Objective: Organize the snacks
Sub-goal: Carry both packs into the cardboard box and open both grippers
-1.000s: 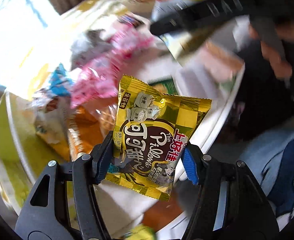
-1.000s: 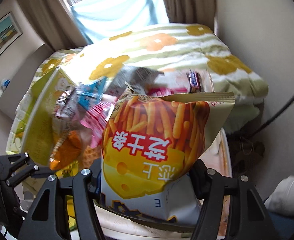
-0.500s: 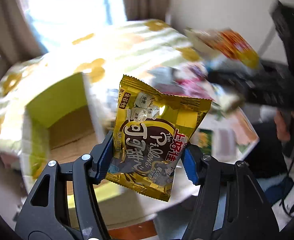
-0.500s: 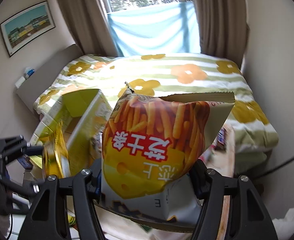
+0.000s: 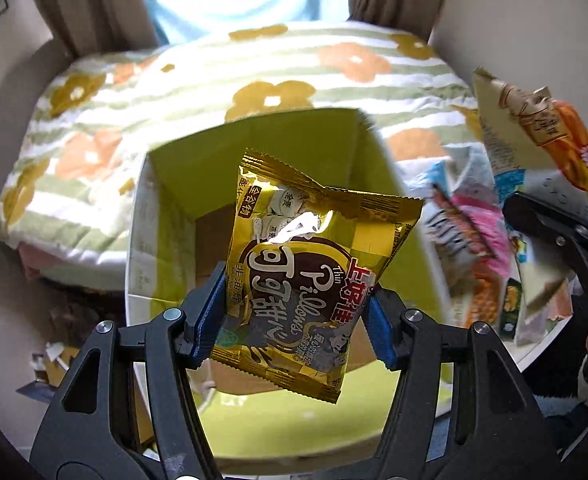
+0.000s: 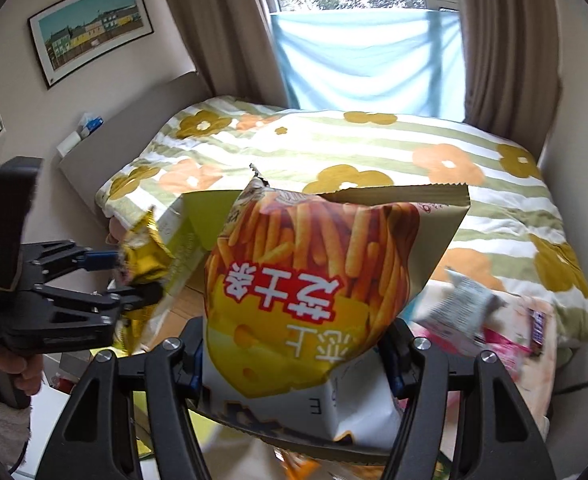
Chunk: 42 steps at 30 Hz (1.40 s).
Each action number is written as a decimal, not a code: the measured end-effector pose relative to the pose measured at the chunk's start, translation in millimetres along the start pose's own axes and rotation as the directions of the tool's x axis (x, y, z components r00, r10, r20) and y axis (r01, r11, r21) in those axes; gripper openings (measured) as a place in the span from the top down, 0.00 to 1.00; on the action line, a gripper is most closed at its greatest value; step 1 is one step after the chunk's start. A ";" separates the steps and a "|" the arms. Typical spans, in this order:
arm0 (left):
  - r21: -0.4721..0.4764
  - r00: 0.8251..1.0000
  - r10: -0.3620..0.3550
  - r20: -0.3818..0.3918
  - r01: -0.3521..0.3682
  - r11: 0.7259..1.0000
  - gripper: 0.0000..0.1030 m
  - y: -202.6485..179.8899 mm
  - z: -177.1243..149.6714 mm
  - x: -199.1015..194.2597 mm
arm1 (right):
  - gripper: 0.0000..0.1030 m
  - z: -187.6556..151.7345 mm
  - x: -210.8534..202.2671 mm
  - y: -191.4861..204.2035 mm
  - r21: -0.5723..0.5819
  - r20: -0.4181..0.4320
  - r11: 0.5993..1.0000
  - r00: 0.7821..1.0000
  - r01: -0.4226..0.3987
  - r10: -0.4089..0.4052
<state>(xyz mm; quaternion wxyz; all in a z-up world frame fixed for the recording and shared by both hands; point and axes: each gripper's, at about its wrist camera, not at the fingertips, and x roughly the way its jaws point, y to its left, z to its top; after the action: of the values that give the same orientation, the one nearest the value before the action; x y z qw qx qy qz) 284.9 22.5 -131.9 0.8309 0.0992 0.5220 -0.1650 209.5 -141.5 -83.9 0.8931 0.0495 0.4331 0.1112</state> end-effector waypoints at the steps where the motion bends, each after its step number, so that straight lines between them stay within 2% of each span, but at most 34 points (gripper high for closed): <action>1: -0.002 1.000 -0.004 -0.010 0.004 1.000 0.44 8.9 -1.6 4.9 | 0.41 3.0 7.5 6.4 0.000 -0.007 1.000 1.000 0.001 -0.001; 4: 0.010 1.000 -0.012 -0.028 0.012 1.000 0.44 20.9 -4.7 20.1 | 0.41 8.6 25.4 20.2 0.012 -0.031 1.000 0.999 0.009 -0.009; 6: 0.030 1.000 0.010 -0.011 -0.010 0.999 0.40 25.6 -7.0 25.4 | 0.41 11.0 34.7 26.8 0.019 -0.046 1.000 0.999 0.020 -0.019; 7: 0.037 1.000 0.019 -0.010 -0.019 0.999 0.34 26.0 -9.1 27.1 | 0.41 12.0 38.4 29.5 0.021 -0.054 0.999 0.998 0.027 -0.026; 8: 0.041 1.000 0.027 -0.008 -0.027 0.999 0.11 27.7 -9.3 29.4 | 0.41 13.1 42.0 32.2 0.022 -0.062 0.999 0.998 0.034 -0.032; 9: 0.042 0.999 0.034 -0.001 -0.034 0.999 0.00 28.5 -9.4 30.2 | 0.41 13.5 44.6 33.9 0.022 -0.070 0.999 0.997 0.039 -0.037; 18: 0.041 0.999 0.021 0.031 -0.023 0.999 0.00 43.9 -37.3 13.7 | 0.41 22.2 71.1 43.6 -0.009 -0.141 0.998 0.988 0.056 -0.056; 25: -0.002 0.998 0.044 0.051 -0.044 0.999 0.00 58.9 -55.8 -3.2 | 0.39 31.6 100.8 66.3 -0.082 -0.199 0.997 0.980 -0.010 -0.007; 26: -0.005 0.997 0.050 0.053 -0.050 0.999 0.00 59.9 -58.7 -5.5 | 0.38 31.2 102.8 69.4 -0.092 -0.183 0.996 0.983 0.009 -0.026; 27: -0.006 0.997 0.054 0.051 -0.054 0.999 0.00 60.7 -61.4 -7.5 | 0.29 30.9 102.8 70.9 -0.091 -0.158 0.996 0.987 0.021 -0.036; 28: -0.007 0.997 0.061 0.049 -0.061 0.998 0.00 61.4 -63.8 -9.0 | 0.13 30.1 101.9 71.2 -0.084 -0.135 0.996 0.990 0.017 -0.028; 29: -0.007 0.996 0.071 0.048 -0.071 0.997 0.00 61.5 -66.7 -10.6 | 0.00 29.0 101.3 70.4 -0.074 -0.128 0.997 0.992 0.006 -0.015; 33: -0.033 0.997 0.062 0.040 -0.061 0.998 0.00 65.3 -75.9 -13.7 | 0.00 19.5 99.0 67.2 -0.043 -0.150 0.999 0.989 0.007 -0.013; 40: -0.050 0.998 0.046 0.040 -0.044 0.998 0.00 61.7 -82.6 -18.0 | 0.00 5.7 84.6 71.9 -0.082 -0.202 0.995 0.977 0.058 -0.073; 42: -0.053 0.998 0.041 0.046 -0.038 0.998 0.00 59.4 -83.7 -21.4 | 0.00 5.1 76.1 70.7 -0.075 -0.183 0.996 0.981 0.057 -0.070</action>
<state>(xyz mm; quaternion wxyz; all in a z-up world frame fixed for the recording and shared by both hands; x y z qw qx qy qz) 228.9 109.4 -149.5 0.8483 0.0841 0.5045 -0.1372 248.2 -54.5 -125.7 0.8531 -0.0060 0.5117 0.1016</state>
